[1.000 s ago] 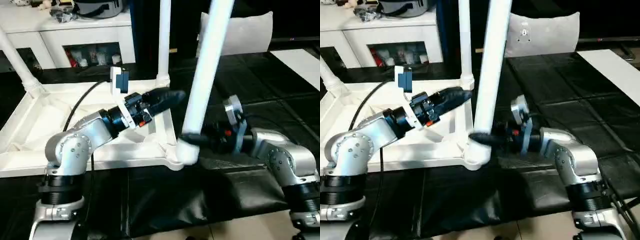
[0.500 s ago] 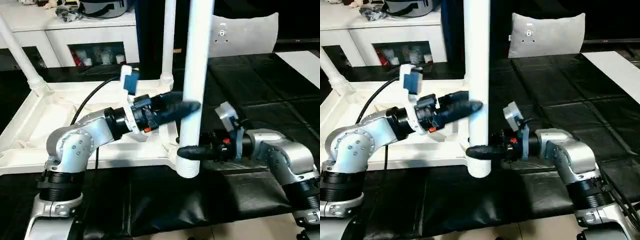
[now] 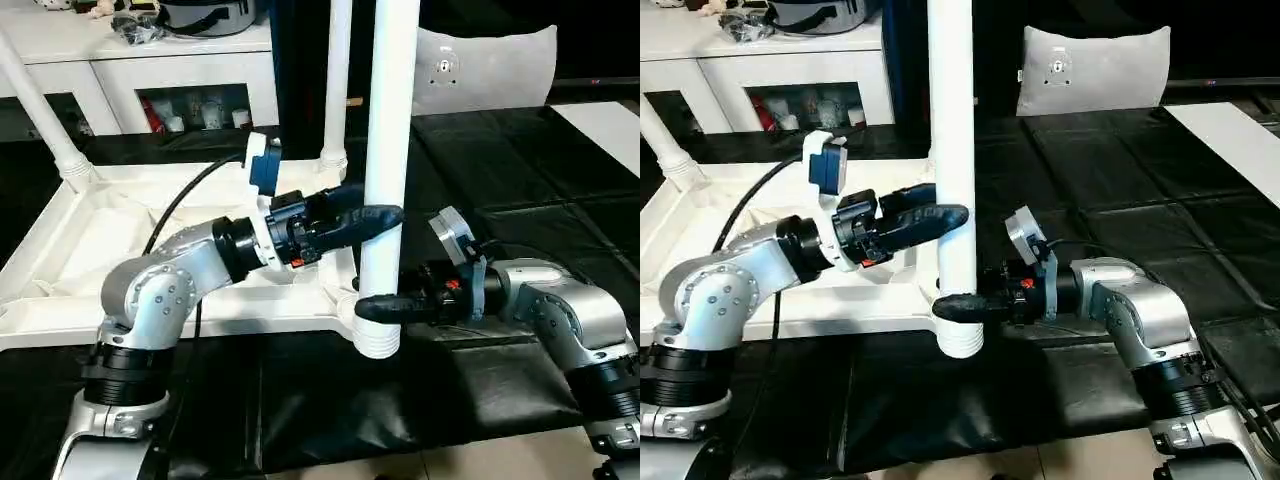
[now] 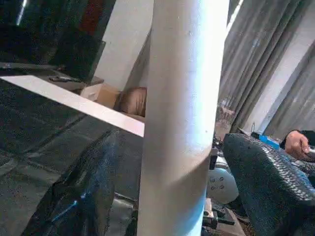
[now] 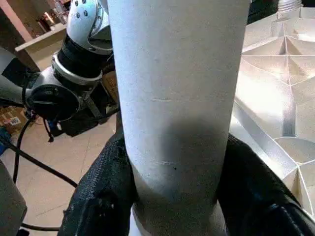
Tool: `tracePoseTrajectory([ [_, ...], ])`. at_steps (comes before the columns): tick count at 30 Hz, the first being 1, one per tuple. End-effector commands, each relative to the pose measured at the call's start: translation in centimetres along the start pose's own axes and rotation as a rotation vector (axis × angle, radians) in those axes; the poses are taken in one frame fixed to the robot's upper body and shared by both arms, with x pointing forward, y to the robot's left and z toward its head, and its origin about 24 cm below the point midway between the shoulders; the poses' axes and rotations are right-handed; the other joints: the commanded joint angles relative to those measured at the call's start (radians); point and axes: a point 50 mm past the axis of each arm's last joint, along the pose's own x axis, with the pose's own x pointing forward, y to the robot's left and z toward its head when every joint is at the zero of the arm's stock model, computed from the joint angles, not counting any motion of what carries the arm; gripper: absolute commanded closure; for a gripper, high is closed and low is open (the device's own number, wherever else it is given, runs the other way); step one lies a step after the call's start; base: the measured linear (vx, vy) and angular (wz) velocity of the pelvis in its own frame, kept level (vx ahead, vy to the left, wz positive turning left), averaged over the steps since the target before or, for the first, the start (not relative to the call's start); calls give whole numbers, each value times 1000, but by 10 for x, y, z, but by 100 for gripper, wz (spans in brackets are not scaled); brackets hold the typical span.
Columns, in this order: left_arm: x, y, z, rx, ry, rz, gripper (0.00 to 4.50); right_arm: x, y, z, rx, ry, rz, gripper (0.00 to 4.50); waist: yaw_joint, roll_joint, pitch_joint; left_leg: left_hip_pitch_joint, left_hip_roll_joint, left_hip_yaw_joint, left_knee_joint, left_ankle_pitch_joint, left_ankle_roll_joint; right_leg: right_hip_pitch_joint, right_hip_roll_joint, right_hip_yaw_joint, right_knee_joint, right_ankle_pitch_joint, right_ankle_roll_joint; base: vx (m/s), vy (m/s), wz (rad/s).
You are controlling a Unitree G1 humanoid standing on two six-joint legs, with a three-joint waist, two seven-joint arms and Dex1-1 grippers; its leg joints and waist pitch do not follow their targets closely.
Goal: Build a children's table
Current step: Pick table leg
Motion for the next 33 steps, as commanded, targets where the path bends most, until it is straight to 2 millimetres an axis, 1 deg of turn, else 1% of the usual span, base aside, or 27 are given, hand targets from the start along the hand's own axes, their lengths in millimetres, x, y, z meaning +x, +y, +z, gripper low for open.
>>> tracePoseTrajectory([
  [1, -2, 0, 0, 8, -1, -2, 121, 1, 0, 3, -22, 13, 10, 258, 3, -12, -85, -13, 9, 19, -60, -13, 83, 80, -53, 61, -61, -337, -36, 0, 0, 0],
  [3, -2, 0, -2, 15, 10, 2, 137, 2, 0, 2, -23, 15, 9, 258, 3, -12, -85, -14, 9, 20, -60, -13, 84, 80, -53, 61, -61, -341, -34, 0, 0, 0],
  [4, -2, 0, -3, 18, 14, 4, 159, 2, -1, 2, -23, 15, 9, 258, 3, -12, -84, -14, 9, 20, -60, -14, 83, 80, -53, 61, -61, -343, -33, 0, 0, 0],
  [5, -3, 0, -3, 21, 16, 7, 159, 2, -1, 2, -23, 16, 10, 258, 3, -14, -85, -14, 8, 20, -60, -14, 84, 80, -53, 61, -61, -345, -31, 0, 0, 0],
  [7, -3, 0, -4, 22, 17, 9, 165, 2, -1, 2, -23, 16, 10, 258, 3, -13, -84, -14, 9, 20, -61, -16, 83, 79, -53, 60, -63, -351, -28, 0, 0, 0],
  [8, -3, 0, -4, 21, 17, 8, 178, 3, -1, 2, -23, 17, 10, 258, 3, -13, -84, -14, 9, 20, -61, -16, 83, 79, -53, 61, -63, -352, -27, 0, 0, 0],
  [9, -3, 0, -4, 20, 16, 7, 201, 3, -1, 2, -22, 17, 10, 258, 3, -13, -84, -13, 9, 20, -61, -16, 82, 79, -54, 61, -62, -351, -28, 0, 0, 0],
  [12, -4, -1, -4, 16, 8, 8, 205, 4, -1, 1, -22, 16, 13, 258, 3, -12, -84, -13, 9, 19, -61, -16, 82, 79, -54, 61, -62, -350, -28, 0, 0, 0],
  [13, -4, -1, -4, 16, 8, 8, 212, 4, -1, 1, -22, 16, 13, 258, 3, -12, -85, -13, 11, 19, -61, -14, 82, 79, -54, 61, -61, -345, -30, 0, 0, 0],
  [14, -4, -1, -4, 16, 8, 7, 243, 4, -1, 1, -22, 16, 13, 258, 3, -12, -84, -13, 10, 19, -61, -15, 83, 79, -53, 61, -62, -344, -30, 0, 0, 0],
  [15, -4, -1, -4, 15, 6, 6, 248, 4, -1, 1, -22, 17, 13, 259, 3, -12, -85, -14, 9, 20, -61, -13, 83, 79, -53, 62, -61, -341, -32, 0, 0, 0],
  [18, -4, -1, -4, 13, 2, 3, 248, 4, -1, 1, -22, 18, 13, 259, 3, -11, -85, -14, 9, 19, -61, -11, 83, 80, -53, 61, -61, -340, -32, 0, 0, 0],
  [21, -4, -1, -3, 8, -4, 0, 267, 3, -1, 1, -30, 26, -2, 259, 2, -10, -84, -13, 10, 20, -61, -19, 81, 79, -53, 61, -62, -347, -30, 0, 0, 0],
  [27, -5, 1, -1, 4, -24, 13, 268, 3, -3, 1, -18, 25, -33, 259, 3, -10, -85, -13, 10, 19, -61, -11, 81, 79, -53, 61, -61, -339, -33, 0, 0, 0],
  [31, -6, 4, 2, 6, -48, 39, 268, 2, -9, 3, -1, -10, -80, 259, 2, -9, -85, -14, 9, 19, -60, -17, 81, 79, -54, 60, -62, -341, -38, 0, 0, 0],
  [32, -6, 5, 3, 9, -51, 45, 268, 2, -10, 4, -3, -15, -91, 224, 1, -10, -84, -13, 8, 20, -61, -22, 79, 79, -53, 59, -63, -346, -36, 0, 0, 0],
  [33, -7, 8, 5, 11, -63, 71, 268, 2, -14, 6, -9, -36, -126, 203, 1, -9, -85, -13, 10, 20, -61, -20, 79, 79, -53, 60, -63, -343, -35, 0, 0, 0],
])
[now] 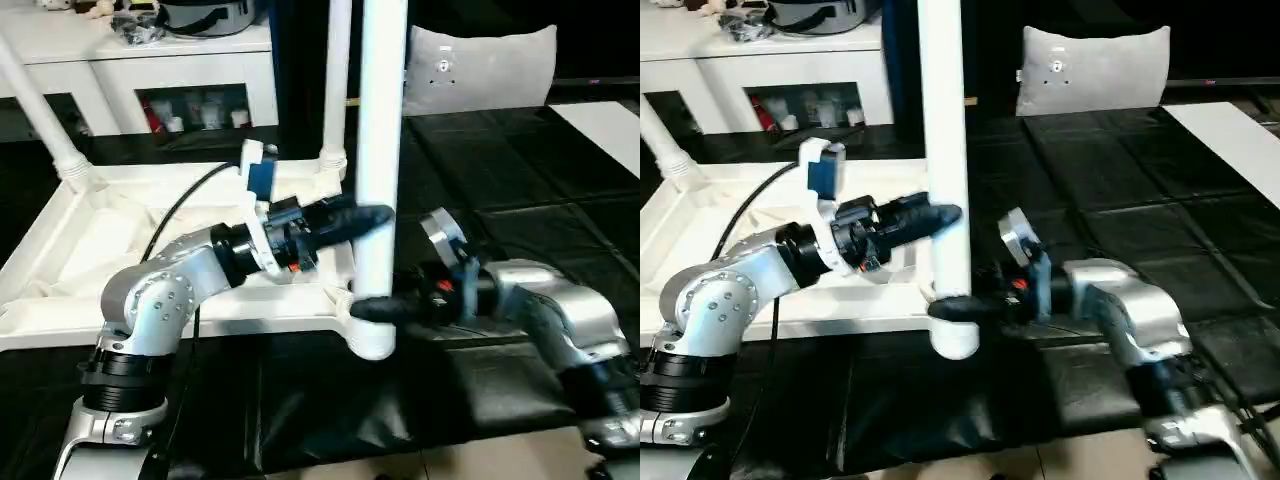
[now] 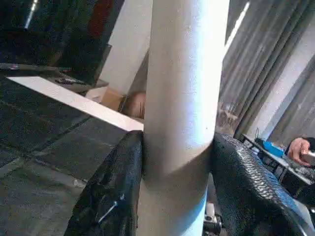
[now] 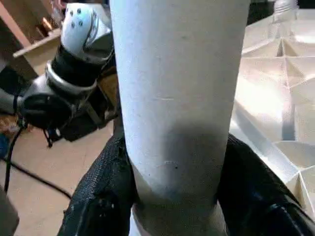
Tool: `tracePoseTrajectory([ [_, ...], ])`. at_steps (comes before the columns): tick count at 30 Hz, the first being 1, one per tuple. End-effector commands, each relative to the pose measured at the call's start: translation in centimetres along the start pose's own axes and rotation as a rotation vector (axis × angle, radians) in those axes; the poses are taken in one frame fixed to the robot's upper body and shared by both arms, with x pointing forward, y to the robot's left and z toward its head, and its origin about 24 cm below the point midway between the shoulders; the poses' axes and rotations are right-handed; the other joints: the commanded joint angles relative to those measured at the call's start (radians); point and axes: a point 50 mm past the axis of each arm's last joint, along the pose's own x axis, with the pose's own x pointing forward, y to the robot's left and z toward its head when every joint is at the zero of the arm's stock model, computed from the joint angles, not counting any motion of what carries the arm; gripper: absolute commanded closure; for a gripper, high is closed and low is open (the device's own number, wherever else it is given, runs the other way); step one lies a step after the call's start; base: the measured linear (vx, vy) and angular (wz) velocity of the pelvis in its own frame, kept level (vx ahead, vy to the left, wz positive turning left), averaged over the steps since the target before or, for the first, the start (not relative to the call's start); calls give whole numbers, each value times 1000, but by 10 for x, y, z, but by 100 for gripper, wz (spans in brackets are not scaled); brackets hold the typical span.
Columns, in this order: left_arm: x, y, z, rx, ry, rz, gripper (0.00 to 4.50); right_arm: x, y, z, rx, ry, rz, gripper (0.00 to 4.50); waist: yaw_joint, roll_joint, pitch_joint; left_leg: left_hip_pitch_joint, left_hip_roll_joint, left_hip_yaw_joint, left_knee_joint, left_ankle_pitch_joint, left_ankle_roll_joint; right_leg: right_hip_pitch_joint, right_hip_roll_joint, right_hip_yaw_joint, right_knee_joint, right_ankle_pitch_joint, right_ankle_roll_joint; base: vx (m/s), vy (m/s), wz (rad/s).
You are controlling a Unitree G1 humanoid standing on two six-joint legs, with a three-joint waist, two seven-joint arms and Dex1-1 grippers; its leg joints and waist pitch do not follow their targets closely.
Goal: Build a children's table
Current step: Pick table leg
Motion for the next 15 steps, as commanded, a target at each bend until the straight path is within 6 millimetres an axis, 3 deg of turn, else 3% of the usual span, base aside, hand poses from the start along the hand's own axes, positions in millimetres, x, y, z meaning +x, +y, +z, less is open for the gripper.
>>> tracePoseTrajectory([
  [1, -1, 4, 9, 24, -34, 40, 268, -8, -10, 10, -30, -27, -121, 189, 2, -9, -85, -13, 9, 19, -61, -20, 79, 78, -53, 60, -63, -343, -35, 0, 0, 0],
  [6, -9, 19, 16, 37, -63, 170, 268, -13, -25, 18, -68, -104, -282, 146, 0, -7, -86, -11, 6, 20, -61, -14, 66, 78, -53, 58, -63, -343, -26, 0, 0, 0],
  [12, -14, 28, 21, 43, -78, 265, 270, -17, -22, 25, -62, -201, -275, 101, 3, -9, -91, -12, 13, 17, -59, 25, 86, 79, -56, 64, -48, -271, -56, 0, 0, 0],
  [15, -13, 28, 21, 46, -81, 296, 270, -19, -20, 29, -38, -275, -285, 70, 3, -11, -89, -12, 13, 18, -60, 29, 90, 78, -57, 65, -48, -277, -63, 0, 0, 0],
])
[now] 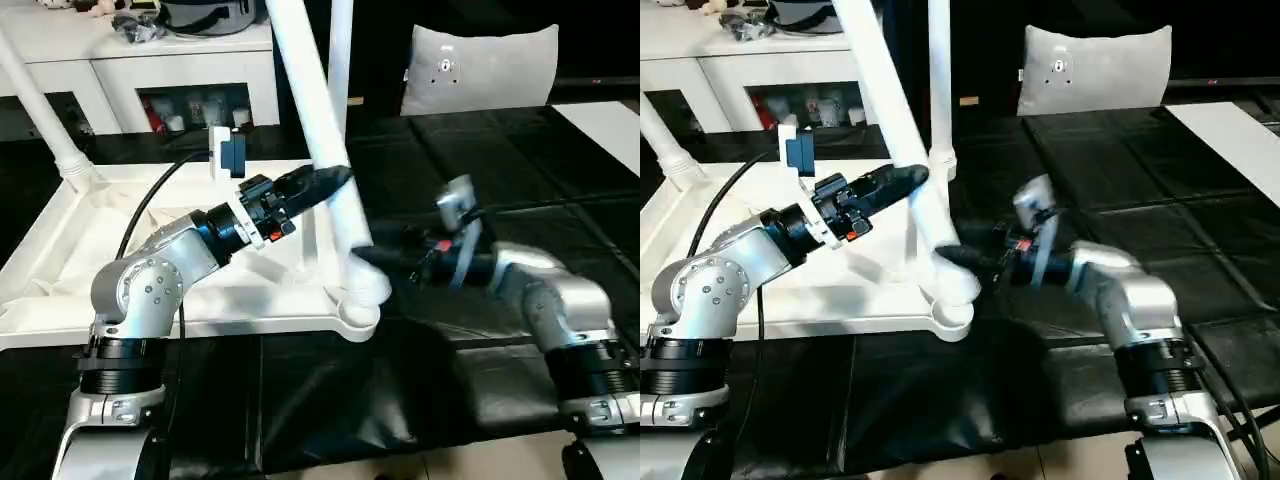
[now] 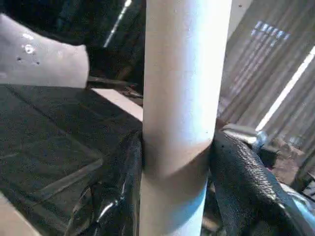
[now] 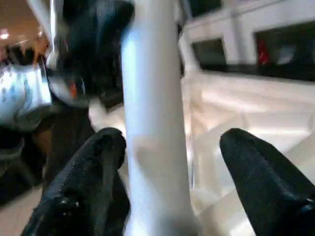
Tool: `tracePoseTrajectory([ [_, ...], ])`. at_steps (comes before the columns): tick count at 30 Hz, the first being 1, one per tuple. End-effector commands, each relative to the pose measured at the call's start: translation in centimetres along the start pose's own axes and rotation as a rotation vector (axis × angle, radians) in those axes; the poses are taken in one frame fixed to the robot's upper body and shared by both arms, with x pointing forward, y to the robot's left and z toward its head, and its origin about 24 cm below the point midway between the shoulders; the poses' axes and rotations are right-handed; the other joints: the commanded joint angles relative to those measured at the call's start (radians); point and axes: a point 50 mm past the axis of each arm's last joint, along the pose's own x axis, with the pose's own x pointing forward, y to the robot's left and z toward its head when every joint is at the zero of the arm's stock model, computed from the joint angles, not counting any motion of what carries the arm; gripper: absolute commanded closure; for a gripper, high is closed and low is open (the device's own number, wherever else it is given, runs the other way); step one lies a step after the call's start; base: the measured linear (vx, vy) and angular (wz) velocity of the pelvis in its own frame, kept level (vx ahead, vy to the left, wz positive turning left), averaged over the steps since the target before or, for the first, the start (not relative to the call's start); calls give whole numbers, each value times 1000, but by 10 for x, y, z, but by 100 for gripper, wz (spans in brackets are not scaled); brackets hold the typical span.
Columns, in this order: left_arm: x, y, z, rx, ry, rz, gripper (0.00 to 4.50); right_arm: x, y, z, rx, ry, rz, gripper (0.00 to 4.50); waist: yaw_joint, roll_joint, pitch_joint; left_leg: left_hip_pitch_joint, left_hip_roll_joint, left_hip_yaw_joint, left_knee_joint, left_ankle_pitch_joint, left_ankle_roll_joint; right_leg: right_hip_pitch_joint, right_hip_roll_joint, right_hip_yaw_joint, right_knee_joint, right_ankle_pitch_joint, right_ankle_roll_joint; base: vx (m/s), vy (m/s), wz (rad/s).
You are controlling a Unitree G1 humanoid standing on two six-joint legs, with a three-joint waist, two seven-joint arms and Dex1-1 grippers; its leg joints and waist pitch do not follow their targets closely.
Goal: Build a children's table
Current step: Pick table leg
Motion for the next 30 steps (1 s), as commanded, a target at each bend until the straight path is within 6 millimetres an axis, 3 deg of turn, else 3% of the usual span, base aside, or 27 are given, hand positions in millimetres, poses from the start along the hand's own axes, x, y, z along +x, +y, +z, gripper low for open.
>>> tracePoseTrajectory([
  [1, 3, -2, 9, 38, -15, 20, 270, -1, 2, 8, 11, -64, -10, 63, 2, -10, -88, -11, 13, 18, -60, 26, 89, 78, -57, 65, -51, -284, -61, 0, 0, 0],
  [7, 8, -7, 10, 76, -3, 55, 270, -2, 3, 5, -13, -83, -107, 15, 2, -14, -86, -11, 8, 21, -62, 9, 73, 78, -57, 62, -59, -330, -29, 0, 0, 0],
  [10, 14, -13, 14, 182, 17, 78, 270, 5, 5, -1, -100, 3, -191, 15, 1, -12, -85, -11, 8, 20, -62, 20, 58, 77, -57, 63, -58, -330, -18, 0, 0, 0],
  [16, 21, -20, 14, 303, 47, 78, 270, 12, 9, -5, -131, 63, -201, 15, -2, -13, -83, -12, 4, 21, -63, -12, 63, 77, -55, 60, -66, -357, 7, 0, 0, 0],
  [17, 29, -29, 12, 359, 53, 62, 271, 15, 5, -9, -138, 96, -233, 15, -4, -21, -83, -12, 4, 21, -64, -11, 62, 77, -55, 60, -66, -360, 10, 0, 0, 0],
  [21, 31, -33, 12, 381, 56, 55, 271, 16, 4, -10, -136, 105, -240, 15, -4, -17, -83, -12, 4, 22, -62, -17, 63, 76, -57, 60, -66, -364, 8, 0, 0, 0],
  [24, 35, -38, 10, 428, 73, 48, 271, 22, 2, -14, -158, 135, -257, 15, -4, -22, -83, -14, 4, 21, -63, -14, 63, 76, -56, 59, -65, -367, 12, 0, 0, 0],
  [28, 37, -40, 8, 465, 92, 48, 271, 27, 2, -16, -174, 145, -265, 32, -6, -21, -82, -14, 3, 22, -63, -17, 62, 76, -56, 59, -67, -373, 20, 0, 0, 0],
  [29, 37, -40, 7, 474, 97, 48, 271, 29, 2, -16, -176, 145, -264, 32, -8, -35, -82, -15, 4, 23, -63, -16, 64, 76, -56, 60, -68, -375, 24, 0, 0, 0],
  [30, 38, -41, 6, 494, 108, 47, 271, 32, 2, -16, -178, 144, -262, 32, -6, -26, -81, -14, 3, 22, -64, -17, 62, 76, -58, 59, -67, -382, 21, 0, 0, 0],
])
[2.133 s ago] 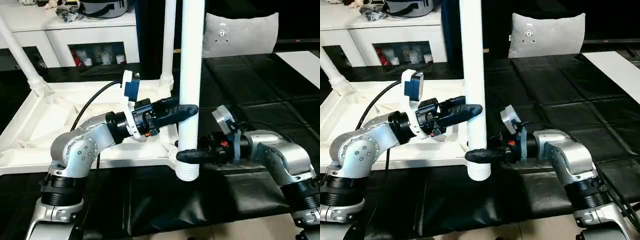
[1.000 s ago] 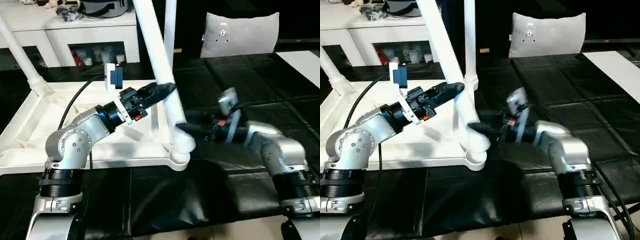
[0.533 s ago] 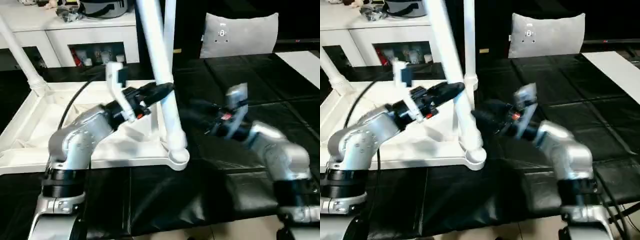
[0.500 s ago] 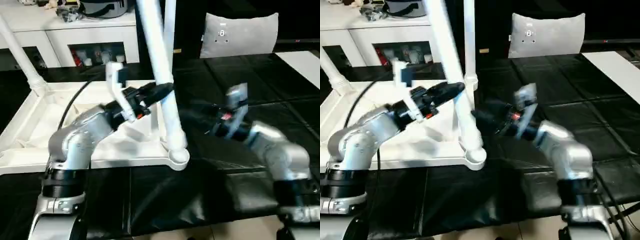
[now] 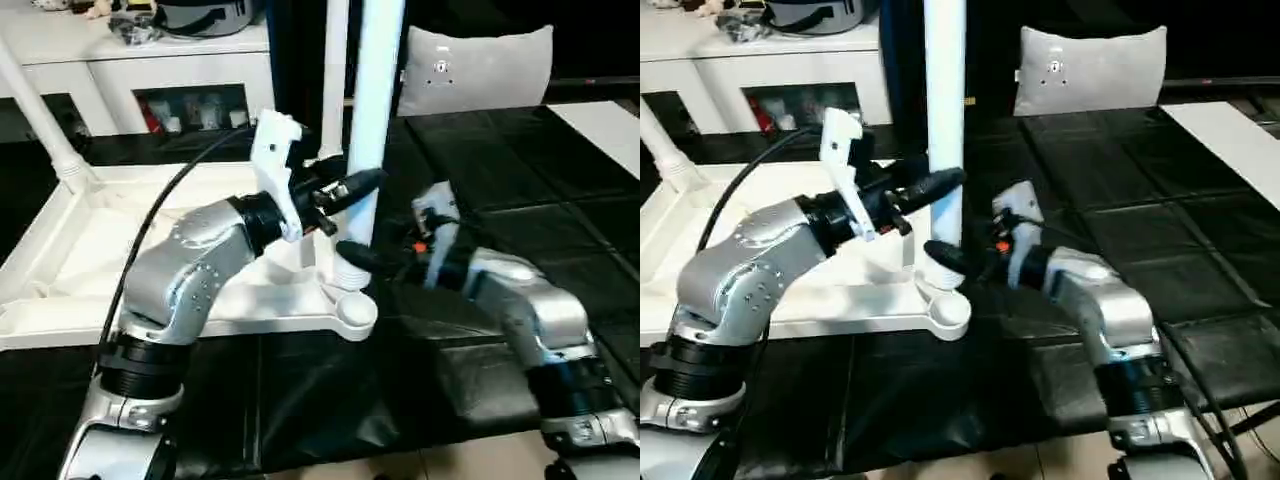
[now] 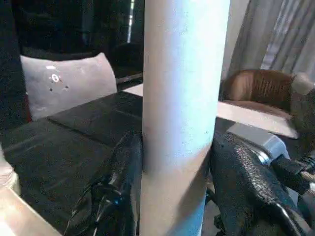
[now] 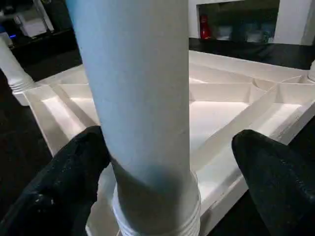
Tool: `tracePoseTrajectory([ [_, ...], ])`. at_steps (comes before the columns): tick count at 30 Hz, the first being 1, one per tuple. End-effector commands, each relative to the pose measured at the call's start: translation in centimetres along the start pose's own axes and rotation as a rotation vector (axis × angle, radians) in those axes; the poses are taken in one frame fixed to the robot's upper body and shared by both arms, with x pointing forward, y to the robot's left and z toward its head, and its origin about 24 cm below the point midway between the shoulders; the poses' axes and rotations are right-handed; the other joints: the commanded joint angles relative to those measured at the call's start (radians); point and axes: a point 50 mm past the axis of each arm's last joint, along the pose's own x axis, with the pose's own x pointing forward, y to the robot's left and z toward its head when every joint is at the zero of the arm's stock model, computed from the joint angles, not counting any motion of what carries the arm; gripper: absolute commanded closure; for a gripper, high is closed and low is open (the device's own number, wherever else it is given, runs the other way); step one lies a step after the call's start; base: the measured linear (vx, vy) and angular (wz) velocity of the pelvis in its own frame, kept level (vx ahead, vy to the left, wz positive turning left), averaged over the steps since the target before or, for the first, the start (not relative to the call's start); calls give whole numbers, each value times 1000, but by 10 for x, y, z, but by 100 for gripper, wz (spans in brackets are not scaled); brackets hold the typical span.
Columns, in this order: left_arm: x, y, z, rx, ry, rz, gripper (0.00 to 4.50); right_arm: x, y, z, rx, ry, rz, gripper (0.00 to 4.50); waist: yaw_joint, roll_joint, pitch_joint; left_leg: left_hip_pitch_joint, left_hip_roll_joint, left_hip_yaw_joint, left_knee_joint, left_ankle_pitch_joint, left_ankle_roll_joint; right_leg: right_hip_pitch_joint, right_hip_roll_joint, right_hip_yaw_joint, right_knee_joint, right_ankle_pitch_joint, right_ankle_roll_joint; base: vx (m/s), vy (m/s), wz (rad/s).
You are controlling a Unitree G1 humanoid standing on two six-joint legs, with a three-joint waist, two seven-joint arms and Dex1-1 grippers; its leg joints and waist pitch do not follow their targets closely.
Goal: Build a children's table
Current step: Pick table leg
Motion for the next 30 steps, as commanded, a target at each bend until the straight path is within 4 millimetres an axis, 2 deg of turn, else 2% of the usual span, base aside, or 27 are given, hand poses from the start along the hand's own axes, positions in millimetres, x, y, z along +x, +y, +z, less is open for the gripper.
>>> tracePoseTrajectory([
  [1, 5, -6, 7, 83, -3, -23, 271, 9, 3, 7, -36, -5, 8, 60, -3, -21, -81, -13, 4, 21, -64, -20, 65, 74, -57, 60, -68, -383, 21, 0, 0, 0],
  [5, 6, -7, 8, 112, 5, -23, 271, 12, 4, 7, -52, 3, 12, 89, -5, -26, -81, -15, 5, 22, -64, -18, 63, 75, -58, 63, -67, -375, 23, 0, 0, 0],
  [6, 6, -7, 8, 121, 10, -22, 271, 13, 4, 7, -52, 3, 12, 89, -4, -24, -81, -14, 4, 22, -64, -17, 62, 75, -58, 63, -66, -374, 22, 0, 0, 0],
  [7, 6, -7, 8, 123, 11, -22, 271, 13, 4, 7, -52, 2, 12, 115, -4, -23, -81, -15, 4, 22, -64, -15, 63, 75, -59, 63, -66, -371, 21, 0, 0, 0],
  [10, 6, -8, 7, 127, 16, -27, 271, 15, 4, 7, -63, 9, 19, 136, -3, -22, -82, -14, 5, 21, -64, -16, 61, 75, -59, 63, -65, -367, 17, 0, 0, 0],
  [22, 8, -8, 8, 121, 10, -35, 271, 17, 6, 1, -46, 34, 28, 243, -5, -20, -82, -15, 5, 21, -64, -20, 62, 76, -58, 63, -64, -364, 12, 0, 0, 0],
  [30, 9, -9, 7, 91, 19, -41, 271, 17, 5, 2, -45, 23, 40, 259, -4, -20, -82, -14, 7, 21, -64, -13, 64, 76, -59, 65, -61, -348, -1, 0, 0, 0],
])
